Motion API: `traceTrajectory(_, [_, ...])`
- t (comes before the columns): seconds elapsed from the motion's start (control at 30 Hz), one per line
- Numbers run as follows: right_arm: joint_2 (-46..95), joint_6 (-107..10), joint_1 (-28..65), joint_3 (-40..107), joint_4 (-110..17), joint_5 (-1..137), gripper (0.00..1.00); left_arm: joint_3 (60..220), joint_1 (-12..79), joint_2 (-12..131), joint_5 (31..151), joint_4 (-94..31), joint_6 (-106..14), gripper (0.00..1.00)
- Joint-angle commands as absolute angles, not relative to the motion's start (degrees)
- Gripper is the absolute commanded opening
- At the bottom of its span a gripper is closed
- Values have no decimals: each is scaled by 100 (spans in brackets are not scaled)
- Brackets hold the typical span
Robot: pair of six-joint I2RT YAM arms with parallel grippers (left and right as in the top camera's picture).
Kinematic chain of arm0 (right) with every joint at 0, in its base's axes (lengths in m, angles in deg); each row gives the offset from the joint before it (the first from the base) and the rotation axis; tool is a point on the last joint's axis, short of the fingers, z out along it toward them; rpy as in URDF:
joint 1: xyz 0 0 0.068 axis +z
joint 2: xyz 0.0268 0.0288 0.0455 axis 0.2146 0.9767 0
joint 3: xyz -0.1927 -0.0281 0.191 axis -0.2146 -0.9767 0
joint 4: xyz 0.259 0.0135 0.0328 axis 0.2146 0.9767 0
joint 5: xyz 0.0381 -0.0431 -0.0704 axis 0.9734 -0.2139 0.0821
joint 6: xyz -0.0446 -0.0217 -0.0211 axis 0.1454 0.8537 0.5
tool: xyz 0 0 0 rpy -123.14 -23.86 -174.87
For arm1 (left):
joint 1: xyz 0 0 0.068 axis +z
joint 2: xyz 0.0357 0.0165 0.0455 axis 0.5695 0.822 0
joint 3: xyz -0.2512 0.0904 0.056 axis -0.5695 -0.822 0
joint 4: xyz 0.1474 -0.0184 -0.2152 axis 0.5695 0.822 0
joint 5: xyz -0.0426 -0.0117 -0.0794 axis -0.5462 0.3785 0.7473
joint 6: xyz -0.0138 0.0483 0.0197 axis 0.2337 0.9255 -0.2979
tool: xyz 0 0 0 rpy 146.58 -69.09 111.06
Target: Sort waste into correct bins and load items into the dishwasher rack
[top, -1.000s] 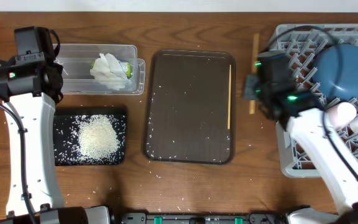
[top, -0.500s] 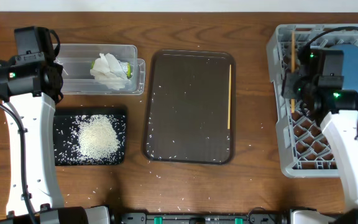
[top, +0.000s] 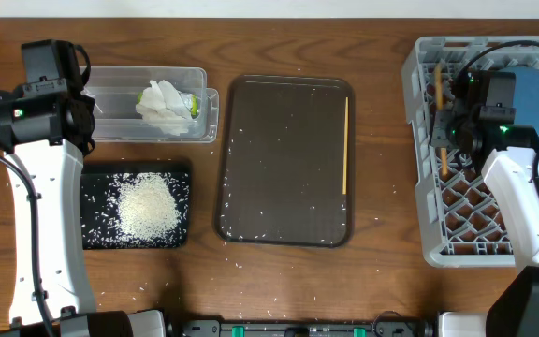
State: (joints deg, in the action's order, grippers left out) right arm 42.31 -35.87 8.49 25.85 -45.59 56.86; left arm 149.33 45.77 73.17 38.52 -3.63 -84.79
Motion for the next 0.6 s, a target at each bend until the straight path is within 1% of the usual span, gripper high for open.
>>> traceTrajectory(0.0, [4242, -3775, 827, 2580, -4529, 5290, 67, 14930, 4594, 7348, 3717, -348, -8427, 88])
traceTrajectory(0.07, [4242, -3821, 827, 2580, -4489, 5288, 83, 14930, 4596, 7348, 3717, -348, -8427, 88])
traceTrajectory(0.13, [4242, -3887, 832, 2582, -4437, 5413, 87, 14930, 4596, 7348, 3717, -348, -8427, 88])
traceTrajectory(0.27, [4235, -3885, 836, 2582, -4363, 6403, 91, 14930, 4596, 7348, 3717, -348, -8427, 88])
traceTrajectory(0.4, [4235, -4131, 889, 2582, -4330, 7594, 91, 14930, 4596, 7348, 3717, -348, -8427, 88])
traceTrajectory(0.47, [4235, -4424, 1015, 2582, -4306, 7789, 88, 14930, 4594, 7348, 3717, -348, -8427, 88])
traceTrajectory(0.57, [4235, -4816, 1332, 2582, -4332, 7795, 88, 14930, 4594, 7348, 3717, -348, -8427, 88])
